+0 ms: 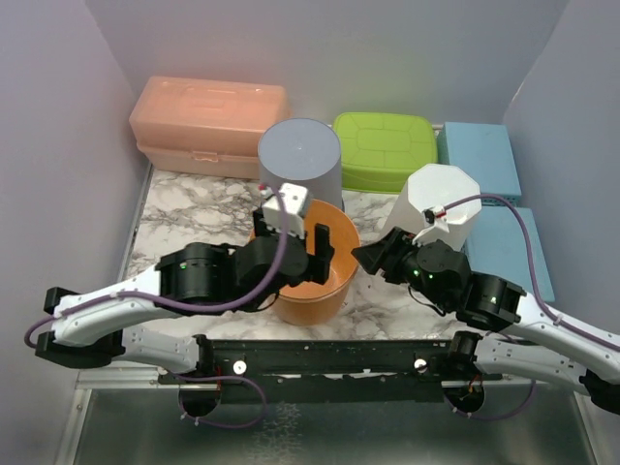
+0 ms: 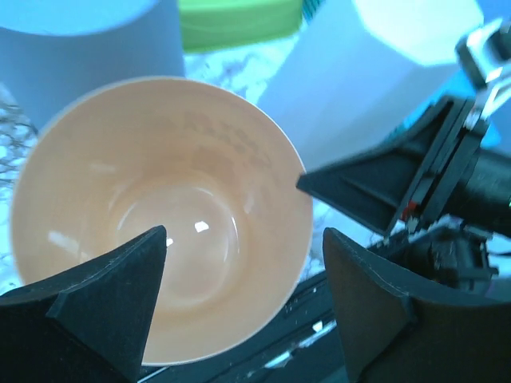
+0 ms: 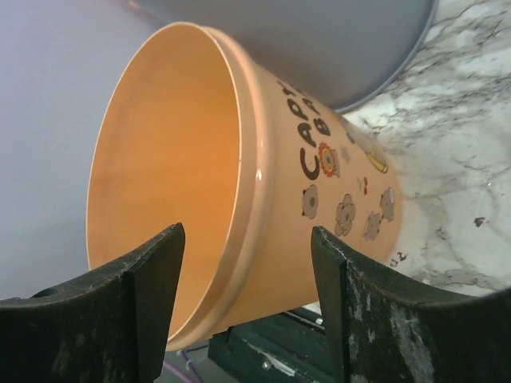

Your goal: Turn the large container upside down

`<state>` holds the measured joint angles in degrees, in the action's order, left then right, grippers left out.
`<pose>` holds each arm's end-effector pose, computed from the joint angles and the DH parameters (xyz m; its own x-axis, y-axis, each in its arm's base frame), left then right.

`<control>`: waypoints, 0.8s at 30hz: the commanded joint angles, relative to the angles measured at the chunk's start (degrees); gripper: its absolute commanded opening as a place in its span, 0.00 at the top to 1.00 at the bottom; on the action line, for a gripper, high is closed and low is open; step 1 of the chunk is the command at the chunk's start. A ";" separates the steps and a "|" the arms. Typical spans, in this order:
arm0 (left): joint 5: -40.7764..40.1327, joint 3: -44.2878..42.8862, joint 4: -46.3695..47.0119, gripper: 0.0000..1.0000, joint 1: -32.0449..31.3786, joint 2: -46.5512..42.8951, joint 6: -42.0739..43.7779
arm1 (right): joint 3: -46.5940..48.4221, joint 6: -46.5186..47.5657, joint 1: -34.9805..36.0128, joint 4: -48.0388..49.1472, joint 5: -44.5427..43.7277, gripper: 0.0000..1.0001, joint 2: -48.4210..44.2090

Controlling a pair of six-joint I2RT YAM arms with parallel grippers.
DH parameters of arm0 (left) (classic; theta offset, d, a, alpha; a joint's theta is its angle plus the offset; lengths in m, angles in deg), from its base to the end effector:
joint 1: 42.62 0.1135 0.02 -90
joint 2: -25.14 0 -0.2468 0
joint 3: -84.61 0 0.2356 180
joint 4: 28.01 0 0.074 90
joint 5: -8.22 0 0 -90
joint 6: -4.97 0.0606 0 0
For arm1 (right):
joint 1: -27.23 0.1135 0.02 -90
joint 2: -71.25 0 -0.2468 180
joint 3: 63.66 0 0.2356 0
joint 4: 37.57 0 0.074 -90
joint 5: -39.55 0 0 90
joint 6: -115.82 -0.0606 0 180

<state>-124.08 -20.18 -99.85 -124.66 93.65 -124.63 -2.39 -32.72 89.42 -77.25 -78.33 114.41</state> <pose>0.0703 -0.2084 0.4135 -0.4806 0.0329 -0.8763 0.4547 0.8638 -0.2170 0.1102 0.1482 0.3087 -0.5834 0.5102 -0.6320 -0.1558 0.6934 0.7035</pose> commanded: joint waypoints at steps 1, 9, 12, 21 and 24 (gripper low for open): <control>-10.62 2.03 0.87 0.18 1.16 -4.41 0.19 | -0.28 -2.92 0.21 3.96 4.38 0.31 1.92; -4.69 5.41 2.56 0.12 20.71 -2.51 9.22 | -4.74 -6.94 0.14 11.38 6.17 0.44 2.74; -2.70 6.26 4.92 0.11 25.04 -4.76 10.57 | -4.16 -7.25 0.12 11.11 6.76 0.46 3.88; -5.59 9.15 3.98 0.05 32.02 -10.41 9.86 | -5.51 -8.82 0.12 13.18 7.71 0.69 3.89; -6.89 9.53 2.20 0.02 32.79 -11.38 8.50 | -5.44 -8.72 0.11 13.10 7.36 0.71 3.38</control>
<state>-129.00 -12.14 -95.74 -93.02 83.57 -115.07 -7.11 -40.59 89.38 -65.63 -72.12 118.52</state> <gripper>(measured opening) 0.964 0.304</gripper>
